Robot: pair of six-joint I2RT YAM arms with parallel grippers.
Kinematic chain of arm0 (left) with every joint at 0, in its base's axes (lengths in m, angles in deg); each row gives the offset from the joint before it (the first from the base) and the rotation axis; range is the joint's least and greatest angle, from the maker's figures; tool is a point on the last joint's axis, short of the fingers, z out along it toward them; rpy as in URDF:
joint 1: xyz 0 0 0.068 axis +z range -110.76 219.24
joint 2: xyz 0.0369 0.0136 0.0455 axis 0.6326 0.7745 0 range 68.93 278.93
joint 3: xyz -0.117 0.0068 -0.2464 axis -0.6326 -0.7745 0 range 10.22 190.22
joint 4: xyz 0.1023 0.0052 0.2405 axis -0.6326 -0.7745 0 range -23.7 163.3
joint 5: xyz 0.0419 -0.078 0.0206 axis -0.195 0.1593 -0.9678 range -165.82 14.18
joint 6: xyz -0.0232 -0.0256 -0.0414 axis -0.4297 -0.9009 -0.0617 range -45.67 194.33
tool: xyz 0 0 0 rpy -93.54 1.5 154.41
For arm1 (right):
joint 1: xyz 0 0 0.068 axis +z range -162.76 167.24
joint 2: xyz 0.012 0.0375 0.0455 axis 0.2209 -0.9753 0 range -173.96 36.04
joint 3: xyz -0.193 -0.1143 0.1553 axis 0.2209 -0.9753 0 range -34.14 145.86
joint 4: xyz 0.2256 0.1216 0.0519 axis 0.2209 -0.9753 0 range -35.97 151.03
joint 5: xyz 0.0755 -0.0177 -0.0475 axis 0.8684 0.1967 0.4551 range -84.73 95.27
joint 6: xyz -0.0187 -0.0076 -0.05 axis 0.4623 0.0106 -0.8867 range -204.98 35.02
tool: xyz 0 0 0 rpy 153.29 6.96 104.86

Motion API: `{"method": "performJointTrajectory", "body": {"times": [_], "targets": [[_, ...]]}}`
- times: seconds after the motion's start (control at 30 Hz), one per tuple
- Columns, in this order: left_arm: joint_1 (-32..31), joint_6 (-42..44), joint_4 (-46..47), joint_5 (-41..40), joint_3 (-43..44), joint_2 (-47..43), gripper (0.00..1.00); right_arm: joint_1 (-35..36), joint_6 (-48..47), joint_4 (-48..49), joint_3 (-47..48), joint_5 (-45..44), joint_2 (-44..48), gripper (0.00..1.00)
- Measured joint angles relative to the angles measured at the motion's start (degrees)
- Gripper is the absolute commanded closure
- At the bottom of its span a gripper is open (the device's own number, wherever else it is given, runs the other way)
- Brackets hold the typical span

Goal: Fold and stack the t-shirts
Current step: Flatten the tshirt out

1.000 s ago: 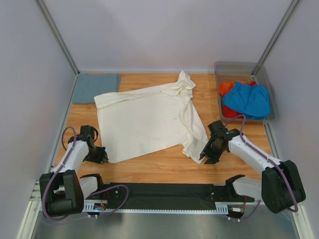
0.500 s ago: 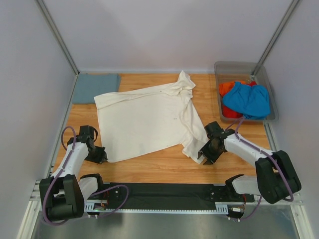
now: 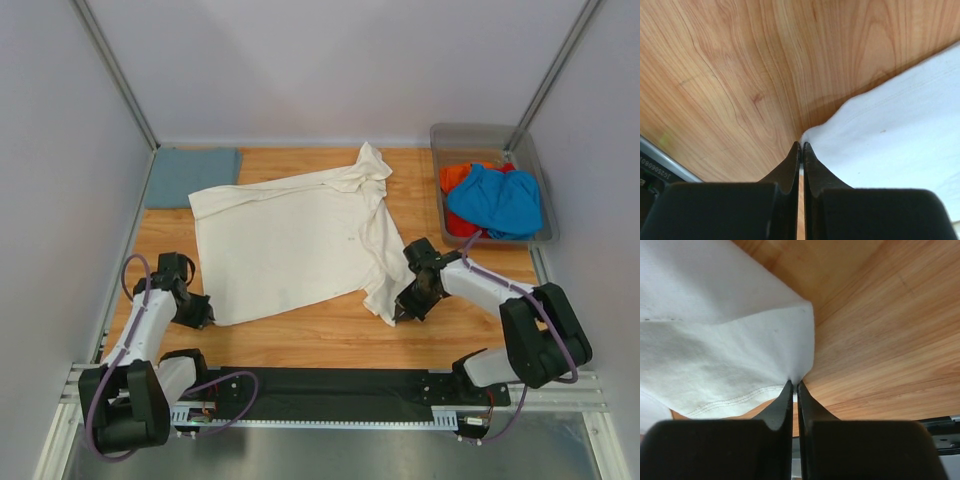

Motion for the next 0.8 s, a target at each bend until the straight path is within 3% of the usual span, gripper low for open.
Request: {"method": "performJointTrajectory", "body": {"times": [0.13, 0.3, 0.8], "targets": [[0.0, 3.0, -2.4, -0.9, 2.5, -1.5, 1.0, 0.2, -2.3, -1.8, 2.7, -3.8, 0.0, 1.0], [0.1, 10.3, -5.7, -3.7, 14.6, -1.9, 1.0, -1.6, -8.7, -3.1, 16.0, -10.4, 4.1, 1.0], [0.0, 33.2, -2.4, -2.3, 57.6, 0.6, 1.0, -12.0, -29.9, 18.0, 48.8, -13.6, 12.6, 1.0]]}}
